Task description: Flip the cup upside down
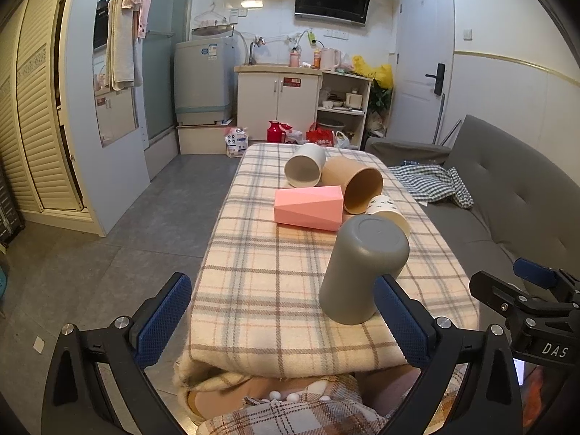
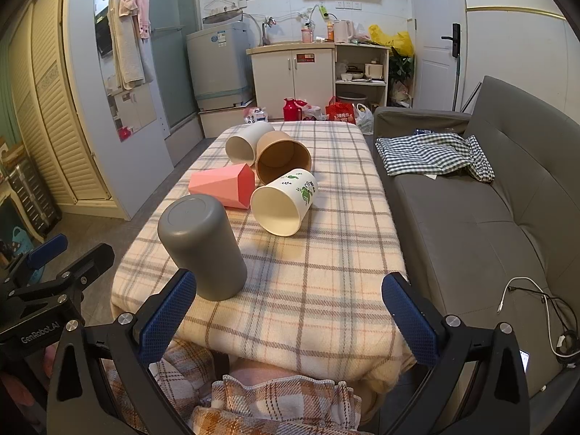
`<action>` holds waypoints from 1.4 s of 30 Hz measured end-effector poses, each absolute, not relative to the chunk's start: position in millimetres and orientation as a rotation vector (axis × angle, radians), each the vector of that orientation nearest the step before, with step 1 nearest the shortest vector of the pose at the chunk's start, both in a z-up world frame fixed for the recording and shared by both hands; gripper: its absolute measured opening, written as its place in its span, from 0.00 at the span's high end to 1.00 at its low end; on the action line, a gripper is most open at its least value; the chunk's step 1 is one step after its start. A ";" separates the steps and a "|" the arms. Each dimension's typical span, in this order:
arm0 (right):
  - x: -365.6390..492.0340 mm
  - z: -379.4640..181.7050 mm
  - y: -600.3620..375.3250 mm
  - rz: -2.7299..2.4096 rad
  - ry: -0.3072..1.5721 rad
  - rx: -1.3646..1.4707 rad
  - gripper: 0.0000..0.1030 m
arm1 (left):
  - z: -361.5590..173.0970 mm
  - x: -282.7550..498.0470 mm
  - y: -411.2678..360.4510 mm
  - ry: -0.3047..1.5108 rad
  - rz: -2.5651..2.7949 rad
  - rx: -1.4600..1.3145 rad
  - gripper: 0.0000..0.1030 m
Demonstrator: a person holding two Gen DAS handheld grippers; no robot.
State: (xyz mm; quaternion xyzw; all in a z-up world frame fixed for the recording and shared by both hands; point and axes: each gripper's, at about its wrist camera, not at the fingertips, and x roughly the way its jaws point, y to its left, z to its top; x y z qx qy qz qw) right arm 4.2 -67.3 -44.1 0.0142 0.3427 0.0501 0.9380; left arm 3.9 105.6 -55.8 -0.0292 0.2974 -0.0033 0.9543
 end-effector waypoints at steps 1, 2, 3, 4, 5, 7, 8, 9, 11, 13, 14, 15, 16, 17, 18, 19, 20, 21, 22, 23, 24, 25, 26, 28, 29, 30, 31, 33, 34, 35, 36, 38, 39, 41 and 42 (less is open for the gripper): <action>4.1 -44.0 -67.3 0.102 0.699 0.029 0.00 | -55.4 3.3 106.1 0.603 -0.007 -0.061 0.00; 4.2 -44.1 -67.3 0.103 0.699 0.028 0.00 | -55.4 3.3 106.1 0.603 -0.007 -0.060 0.00; 4.1 -43.9 -67.3 0.103 0.699 0.029 0.00 | -55.4 3.4 106.2 0.603 -0.007 -0.059 0.00; 4.2 -43.9 -67.3 0.102 0.700 0.029 0.00 | -55.6 3.8 106.0 0.603 -0.007 -0.061 0.00; 4.1 -43.9 -67.3 0.102 0.701 0.030 0.00 | -55.5 3.5 105.9 0.603 -0.007 -0.062 0.00; 4.1 -43.8 -67.3 0.102 0.700 0.031 0.00 | -55.4 3.5 105.8 0.603 -0.007 -0.062 0.00; 4.4 -44.1 -67.4 0.101 0.699 0.031 0.00 | -55.5 3.6 105.7 0.604 -0.007 -0.062 0.00; 4.2 -43.9 -67.4 0.102 0.700 0.030 0.00 | -55.4 3.5 105.7 0.604 -0.007 -0.061 0.00; 4.3 -44.0 -67.4 0.102 0.700 0.029 0.00 | -55.6 3.5 105.6 0.603 -0.007 -0.059 0.00; 4.3 -44.0 -67.7 0.102 0.700 0.029 0.00 | -55.6 3.7 105.7 0.603 -0.007 -0.060 0.00; 4.4 -43.9 -67.6 0.102 0.700 0.030 0.00 | -55.6 3.6 105.3 0.604 -0.007 -0.060 0.00; 4.4 -43.8 -67.5 0.102 0.701 0.030 0.00 | -55.7 3.4 105.4 0.605 -0.008 -0.060 0.00; 4.3 -43.8 -67.6 0.102 0.701 0.030 0.00 | -55.7 3.1 105.5 0.605 -0.007 -0.060 0.00; 4.3 -43.9 -67.7 0.102 0.701 0.030 0.00 | -55.8 2.8 105.1 0.605 -0.007 -0.059 0.00; 4.4 -43.8 -67.6 0.102 0.700 0.030 0.00 | -55.8 3.0 105.0 0.604 -0.007 -0.059 0.00; 4.4 -43.8 -67.6 0.102 0.701 0.030 0.00 | -55.8 2.5 105.1 0.604 -0.008 -0.058 0.00; 4.5 -43.9 -67.6 0.102 0.701 0.029 0.00 | -55.7 3.2 104.9 0.605 -0.008 -0.058 0.00; 4.5 -43.7 -67.7 0.103 0.701 0.029 0.00 | -55.7 2.8 105.0 0.604 -0.007 -0.056 0.00; 4.6 -43.7 -67.7 0.102 0.701 0.029 0.00 | -55.7 2.4 105.3 0.602 -0.008 -0.056 0.00; 4.6 -44.2 -67.7 0.103 0.701 0.029 0.00 | -55.5 2.3 105.4 0.602 -0.007 -0.056 0.00; 4.6 -44.3 -67.6 0.103 0.701 0.029 0.00 | -55.6 3.0 104.7 0.602 -0.008 -0.057 0.00; 4.6 -44.2 -67.6 0.102 0.701 0.029 0.00 | -55.8 3.2 104.4 0.602 -0.008 -0.056 0.00; 4.8 -44.6 -67.8 0.102 0.702 0.030 0.00 | -55.8 3.1 104.6 0.603 -0.007 -0.056 0.00; 4.9 -44.7 -67.5 0.102 0.703 0.029 0.00 | -55.8 3.0 104.8 0.602 -0.006 -0.057 0.00; 4.5 -46.2 -67.2 0.101 0.704 0.029 0.00 | -55.7 3.1 104.4 0.603 -0.006 -0.055 0.00; 4.5 -46.4 -67.0 0.102 0.704 0.029 0.00 | -56.2 3.0 104.8 0.604 -0.005 -0.055 0.00; 4.5 -46.4 -67.0 0.101 0.704 0.029 0.00 | -56.5 3.0 105.2 0.605 -0.005 -0.056 0.00; 4.7 -46.3 -67.1 0.102 0.704 0.029 0.00 | -56.4 3.0 105.1 0.604 -0.006 -0.055 0.00; 4.6 -46.7 -67.1 0.102 0.704 0.029 0.00 | -56.0 2.9 104.8 0.602 -0.006 -0.055 0.00; 4.7 -46.4 -67.1 0.101 0.704 0.029 0.00 | -56.0 3.0 104.7 0.602 -0.005 -0.055 0.00; 4.7 -46.1 -67.1 0.101 0.704 0.029 0.00 | -56.1 3.1 104.8 0.602 -0.006 -0.054 0.00; 4.6 -46.6 -67.0 0.102 0.704 0.029 0.00 | -56.0 3.1 104.7 0.603 -0.005 -0.054 0.00; 4.9 -46.0 -67.1 0.101 0.704 0.029 0.00 | -56.2 3.1 104.8 0.603 -0.005 -0.054 0.00; 4.6 -47.5 -67.2 0.101 0.706 0.030 0.00 | -56.4 3.0 105.1 0.605 -0.003 -0.054 0.00; 4.7 -47.2 -67.1 0.101 0.705 0.029 0.00 | -56.3 3.0 105.2 0.604 -0.004 -0.055 0.00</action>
